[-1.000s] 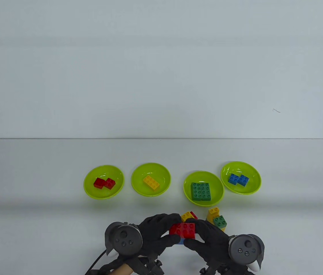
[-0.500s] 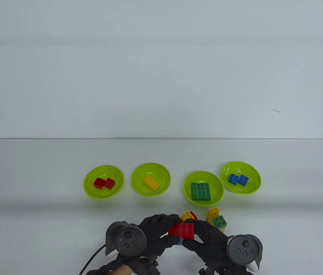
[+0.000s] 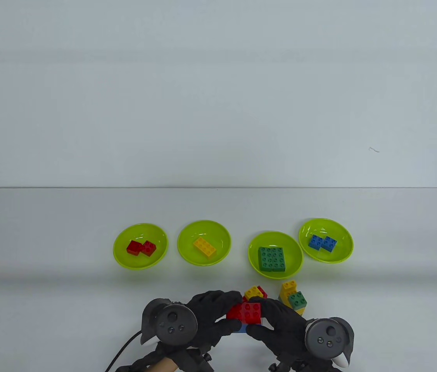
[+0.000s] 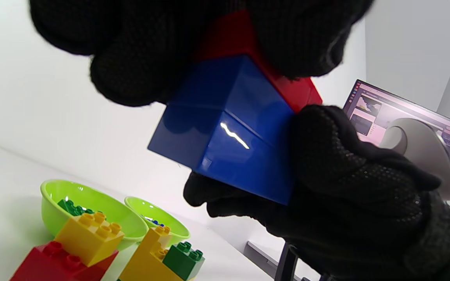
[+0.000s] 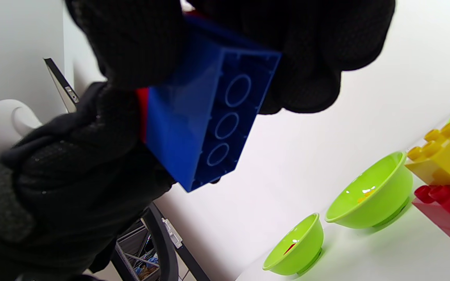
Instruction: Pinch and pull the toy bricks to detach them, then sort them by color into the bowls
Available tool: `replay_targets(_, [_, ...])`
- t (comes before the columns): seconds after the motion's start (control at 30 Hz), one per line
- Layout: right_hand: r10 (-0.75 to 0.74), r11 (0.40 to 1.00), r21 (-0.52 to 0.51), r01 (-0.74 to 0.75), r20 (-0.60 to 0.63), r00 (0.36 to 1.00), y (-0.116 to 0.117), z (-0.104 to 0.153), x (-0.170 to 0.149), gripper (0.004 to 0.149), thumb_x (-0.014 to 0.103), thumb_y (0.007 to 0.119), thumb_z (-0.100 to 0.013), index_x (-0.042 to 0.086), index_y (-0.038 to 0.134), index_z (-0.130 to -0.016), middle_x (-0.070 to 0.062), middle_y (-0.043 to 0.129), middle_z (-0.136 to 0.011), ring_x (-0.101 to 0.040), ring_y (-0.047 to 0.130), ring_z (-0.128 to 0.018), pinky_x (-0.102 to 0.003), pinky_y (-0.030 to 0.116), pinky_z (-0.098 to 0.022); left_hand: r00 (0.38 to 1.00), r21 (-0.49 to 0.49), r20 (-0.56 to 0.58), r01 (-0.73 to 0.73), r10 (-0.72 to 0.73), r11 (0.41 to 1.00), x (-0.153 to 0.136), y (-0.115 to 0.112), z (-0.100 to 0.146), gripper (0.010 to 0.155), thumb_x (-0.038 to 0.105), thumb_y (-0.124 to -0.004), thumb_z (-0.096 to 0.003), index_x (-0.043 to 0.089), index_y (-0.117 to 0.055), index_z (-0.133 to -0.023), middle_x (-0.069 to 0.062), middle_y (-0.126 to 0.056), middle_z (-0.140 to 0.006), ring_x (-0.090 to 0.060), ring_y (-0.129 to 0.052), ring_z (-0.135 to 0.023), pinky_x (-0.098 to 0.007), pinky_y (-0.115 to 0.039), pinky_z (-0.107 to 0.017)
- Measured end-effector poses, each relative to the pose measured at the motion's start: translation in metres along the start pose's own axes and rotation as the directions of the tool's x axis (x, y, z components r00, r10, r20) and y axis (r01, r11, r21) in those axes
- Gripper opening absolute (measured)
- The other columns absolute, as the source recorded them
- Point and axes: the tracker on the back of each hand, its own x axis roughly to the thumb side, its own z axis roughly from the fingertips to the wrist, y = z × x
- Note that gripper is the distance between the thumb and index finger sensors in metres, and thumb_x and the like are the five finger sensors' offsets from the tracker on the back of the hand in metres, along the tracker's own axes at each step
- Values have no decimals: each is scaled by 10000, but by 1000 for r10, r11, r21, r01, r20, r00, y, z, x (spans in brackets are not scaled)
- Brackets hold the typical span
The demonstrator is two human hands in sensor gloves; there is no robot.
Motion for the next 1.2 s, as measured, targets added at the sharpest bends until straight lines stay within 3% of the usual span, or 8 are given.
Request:
replay_targets(0.17, [5, 1000, 0, -5, -2, 1000, -2, -1, -1, 616, 386, 793, -463, 42, 703, -966, -186, 850, -895, -402, 883, -769, -543, 675, -640, 937, 63, 113, 326, -331, 943, 17, -2, 3, 638, 401, -764, -445, -3, -761, -939, -260, -911, -793, -357, -962, -651, -536, -754, -563])
replay_targets(0.37, [32, 999, -3, -32, 30, 999, -2, 0, 2, 612, 388, 785, -468, 39, 710, -964, -183, 858, -888, -393, 888, -770, -538, 680, -644, 995, -3, 25, 93, -93, 996, 9, 1, -1, 626, 375, -784, -447, -25, -772, -929, -288, -905, -780, -385, -950, -637, -560, -734, -555])
replay_targets(0.47, [17, 1000, 5, -18, 22, 1000, 0, 0, 2, 613, 385, 787, -468, 36, 710, -966, -186, 860, -885, -396, 889, -768, -540, 680, -644, 997, -29, 9, 77, -77, 997, 6, 2, -1, 625, 378, -787, -447, -26, -776, -924, -287, -909, -774, -380, -953, -630, -558, -738, -551])
replay_targets(0.7, [43, 999, -10, -43, 22, 999, -4, -1, 2, 613, 388, 796, -462, 45, 708, -963, -181, 854, -893, -398, 887, -769, -541, 679, -641, 948, 65, 100, 298, -303, 952, 17, -4, 4, 642, 394, -776, -444, 2, -747, -952, -260, -894, -813, -360, -948, -670, -535, -741, -573])
replay_targets(0.8, [81, 997, -13, -81, 53, 995, -4, 0, 3, 610, 385, 791, -465, 42, 710, -962, -185, 855, -890, -396, 888, -769, -541, 679, -643, 971, 37, 73, 227, -229, 973, 14, -4, 2, 636, 388, -779, -446, -4, -751, -947, -267, -896, -803, -365, -949, -658, -541, -739, -566])
replay_targets(0.97, [111, 992, 43, -116, 103, 988, -3, 1, 3, 624, 367, 802, -452, 50, 698, -979, -174, 845, -915, -400, 880, -795, -542, 678, -653, 997, -114, -55, -59, 53, 992, -4, 2, -1, 628, 378, -740, -476, -37, -749, -947, -292, -898, -788, -386, -947, -643, -561, -730, -556])
replay_targets(1.03, [117, 992, 39, -121, 91, 989, -3, 0, 4, 620, 378, 801, -456, 56, 701, -976, -169, 849, -912, -394, 884, -792, -539, 682, -651, 982, -69, -83, -178, 172, 982, -12, 1, 2, 628, 361, -774, -465, -44, -758, -945, -310, -892, -796, -411, -937, -650, -574, -716, -557])
replay_targets(1.2, [94, 996, -12, -93, 34, 995, -6, -1, 0, 614, 377, 802, -470, 44, 695, -974, -187, 841, -911, -405, 878, -785, -544, 677, -643, 993, 3, -65, -100, 100, 995, -16, 16, 0, 630, 371, -788, -466, -3, -736, -970, -280, -872, -850, -397, -925, -708, -556, -714, -587])
